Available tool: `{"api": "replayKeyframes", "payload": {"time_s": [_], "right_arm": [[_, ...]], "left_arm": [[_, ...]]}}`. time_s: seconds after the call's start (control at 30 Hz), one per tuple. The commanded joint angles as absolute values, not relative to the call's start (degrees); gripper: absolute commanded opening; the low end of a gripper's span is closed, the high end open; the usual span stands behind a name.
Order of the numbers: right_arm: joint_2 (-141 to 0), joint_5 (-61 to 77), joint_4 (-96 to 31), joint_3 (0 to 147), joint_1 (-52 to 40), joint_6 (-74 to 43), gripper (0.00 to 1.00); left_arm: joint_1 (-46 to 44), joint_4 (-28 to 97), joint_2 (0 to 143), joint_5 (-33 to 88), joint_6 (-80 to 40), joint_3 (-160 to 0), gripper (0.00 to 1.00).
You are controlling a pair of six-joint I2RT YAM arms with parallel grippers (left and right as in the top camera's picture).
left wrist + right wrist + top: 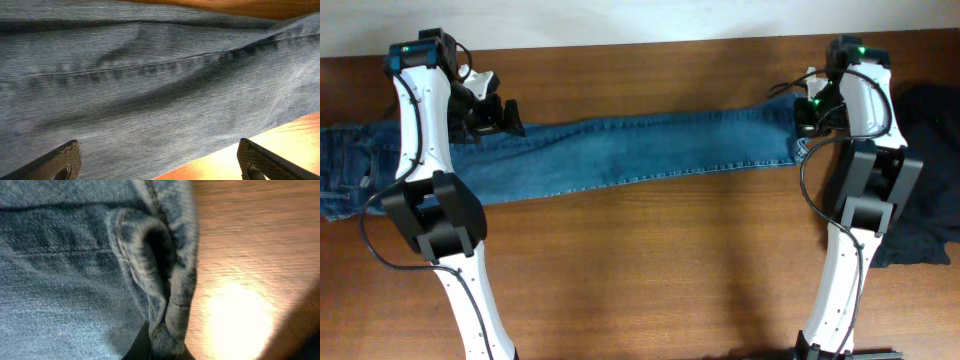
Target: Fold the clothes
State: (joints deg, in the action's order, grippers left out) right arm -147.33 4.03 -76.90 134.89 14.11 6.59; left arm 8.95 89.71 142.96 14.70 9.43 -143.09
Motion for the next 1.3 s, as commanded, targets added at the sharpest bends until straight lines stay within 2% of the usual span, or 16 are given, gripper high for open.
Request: {"api": "replayKeyframes", "payload": {"time_s": [0.0,0.17,0.4,0.9,1.17,1.27], "right_arm": [[-147.0,-1.6,-80.7,141.4,17.1,2.9,0.04],[-145.3,-8.9,-88.2,150.7,17.3,0.1,0.04],[-145.2,-9.7,-92.7,152.3,13.4,-0.6,0.04],[-144.9,-9.5,-95.7,154.7,-8.4,-5.3,0.04],[-145.0,3.4,-95.6,153.4,-10.1,-7.4,0.04],[-145.1,5.5,-96.0,152.9,-10.1,-7.4,0.09]], "left_arm": [[8.8,89.7,142.5,14.7,10.2,-142.7,0.99],[8.8,89.9,142.5,14.8,10.1,-142.7,0.99],[8.8,90.3,142.5,14.7,10.2,-142.7,0.99],[8.8,90.9,142.5,14.7,10.2,-142.7,0.99],[8.8,91.2,142.5,14.7,10.2,-142.7,0.99],[8.8,91.4,142.5,14.7,10.2,-142.7,0.99]]}}
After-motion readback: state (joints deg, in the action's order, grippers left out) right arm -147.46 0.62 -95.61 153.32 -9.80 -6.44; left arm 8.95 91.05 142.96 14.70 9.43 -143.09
